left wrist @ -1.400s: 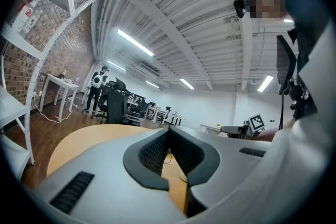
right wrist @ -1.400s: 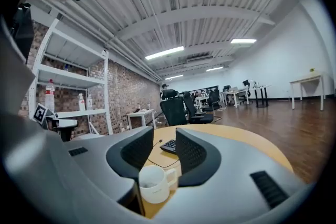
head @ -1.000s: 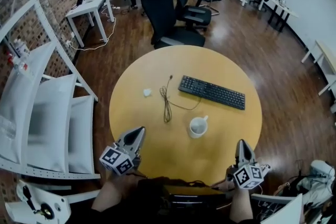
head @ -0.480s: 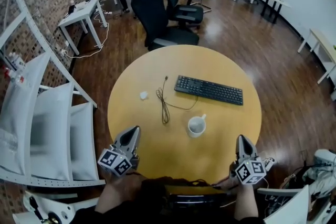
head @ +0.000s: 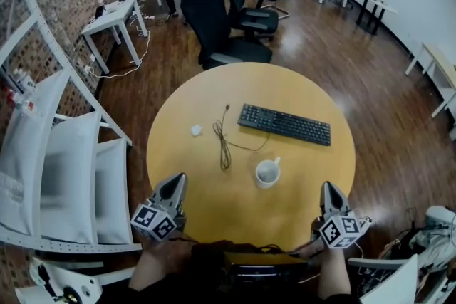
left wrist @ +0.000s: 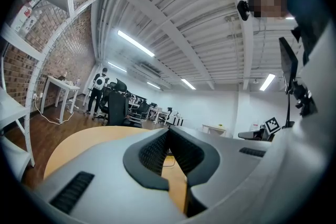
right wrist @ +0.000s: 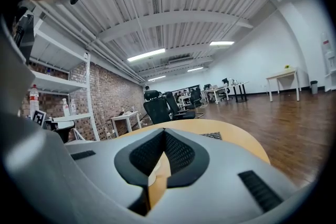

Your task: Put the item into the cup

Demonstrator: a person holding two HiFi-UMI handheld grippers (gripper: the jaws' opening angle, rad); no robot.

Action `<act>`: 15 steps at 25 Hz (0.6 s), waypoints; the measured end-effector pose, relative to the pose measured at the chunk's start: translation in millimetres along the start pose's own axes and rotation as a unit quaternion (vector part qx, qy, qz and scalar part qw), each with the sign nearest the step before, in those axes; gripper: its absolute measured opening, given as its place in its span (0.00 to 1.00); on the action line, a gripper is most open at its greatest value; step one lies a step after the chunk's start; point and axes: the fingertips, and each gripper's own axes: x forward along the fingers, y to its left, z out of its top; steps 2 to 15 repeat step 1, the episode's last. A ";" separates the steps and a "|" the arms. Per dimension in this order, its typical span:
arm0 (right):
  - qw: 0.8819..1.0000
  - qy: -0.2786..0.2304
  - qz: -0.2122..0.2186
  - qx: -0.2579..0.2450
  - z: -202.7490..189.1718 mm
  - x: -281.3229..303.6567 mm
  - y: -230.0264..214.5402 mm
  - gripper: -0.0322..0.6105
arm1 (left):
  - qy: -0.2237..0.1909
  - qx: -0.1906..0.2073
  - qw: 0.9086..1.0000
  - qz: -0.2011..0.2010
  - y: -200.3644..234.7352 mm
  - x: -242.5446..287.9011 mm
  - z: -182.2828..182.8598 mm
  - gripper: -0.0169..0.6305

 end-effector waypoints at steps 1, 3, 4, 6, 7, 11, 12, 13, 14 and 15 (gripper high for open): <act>1.000 0.000 0.000 0.001 0.1 0.2 0.6 0.06 | 0.000 0.000 1.000 0.000 0.5 -0.4 -0.1 0.02; 1.000 0.000 0.000 0.001 0.1 0.2 0.6 0.06 | 0.000 0.000 1.000 0.000 0.5 -0.4 -0.1 0.02; 1.000 0.000 0.000 0.001 0.1 0.2 0.6 0.06 | 0.000 0.000 1.000 0.000 0.5 -0.4 -0.1 0.02; 1.000 0.000 0.000 0.001 0.1 0.2 0.6 0.06 | 0.000 0.000 1.000 0.000 0.5 -0.4 -0.1 0.02; 1.000 0.000 0.000 0.001 0.1 0.2 0.6 0.06 | 0.000 0.000 1.000 0.000 0.5 -0.4 -0.1 0.02; 1.000 0.000 0.000 0.001 0.1 0.2 0.6 0.06 | 0.000 0.000 1.000 0.000 0.5 -0.4 -0.1 0.02; 1.000 0.000 0.000 0.001 0.1 0.2 0.6 0.06 | 0.000 0.000 1.000 0.000 0.5 -0.4 -0.1 0.02; 1.000 0.000 0.000 0.001 0.1 0.2 0.6 0.06 | 0.000 0.000 1.000 0.000 0.5 -0.4 -0.1 0.02; 1.000 0.000 0.000 0.001 0.1 0.2 0.6 0.06 | 0.000 0.000 1.000 0.000 0.5 -0.4 -0.1 0.02; 1.000 0.000 0.000 0.001 0.1 0.2 0.6 0.06 | 0.000 0.000 1.000 0.000 0.5 -0.4 -0.1 0.02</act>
